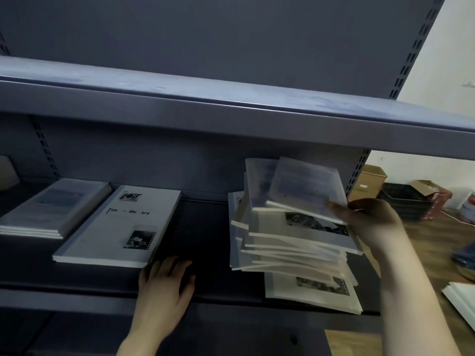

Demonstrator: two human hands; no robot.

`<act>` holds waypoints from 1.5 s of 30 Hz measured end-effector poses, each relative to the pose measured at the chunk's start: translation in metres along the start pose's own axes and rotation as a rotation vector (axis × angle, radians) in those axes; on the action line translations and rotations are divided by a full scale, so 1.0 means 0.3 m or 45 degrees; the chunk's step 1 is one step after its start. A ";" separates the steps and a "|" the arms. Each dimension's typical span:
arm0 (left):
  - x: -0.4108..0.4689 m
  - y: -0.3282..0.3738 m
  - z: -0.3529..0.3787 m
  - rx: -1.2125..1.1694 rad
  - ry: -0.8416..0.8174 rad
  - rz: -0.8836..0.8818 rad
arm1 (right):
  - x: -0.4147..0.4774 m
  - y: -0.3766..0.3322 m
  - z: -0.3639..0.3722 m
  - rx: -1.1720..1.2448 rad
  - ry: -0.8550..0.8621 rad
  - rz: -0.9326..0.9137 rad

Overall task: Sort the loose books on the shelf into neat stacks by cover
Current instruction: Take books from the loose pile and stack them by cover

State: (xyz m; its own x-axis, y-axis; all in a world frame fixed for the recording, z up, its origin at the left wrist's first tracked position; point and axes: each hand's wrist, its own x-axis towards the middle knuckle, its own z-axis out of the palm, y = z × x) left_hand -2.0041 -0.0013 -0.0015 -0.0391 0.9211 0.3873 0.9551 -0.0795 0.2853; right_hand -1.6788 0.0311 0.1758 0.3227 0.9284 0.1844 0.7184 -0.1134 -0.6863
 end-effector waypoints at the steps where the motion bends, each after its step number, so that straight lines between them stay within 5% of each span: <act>1: -0.001 -0.002 0.001 0.014 0.000 0.005 | -0.003 0.003 -0.002 0.037 -0.011 0.018; 10: -0.003 -0.020 0.007 0.054 -0.004 0.029 | 0.000 0.028 -0.015 0.490 -0.078 0.187; 19: -0.007 -0.021 -0.032 -0.042 0.060 0.038 | -0.070 -0.053 -0.026 0.987 -0.141 0.047; 29: 0.009 -0.210 -0.124 -0.056 0.110 -0.023 | -0.195 -0.255 0.161 1.050 -0.241 -0.075; 45: 0.041 -0.851 -0.278 0.013 0.056 -0.009 | -0.377 -0.589 0.828 1.056 -0.400 0.173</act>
State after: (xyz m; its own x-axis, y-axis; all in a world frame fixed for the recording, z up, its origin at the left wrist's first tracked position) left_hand -2.2730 -0.0015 0.0034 -0.0582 0.9040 0.4236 0.9577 -0.0693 0.2794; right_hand -1.9953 0.0340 0.1016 0.1015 0.9934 -0.0529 -0.0290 -0.0502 -0.9983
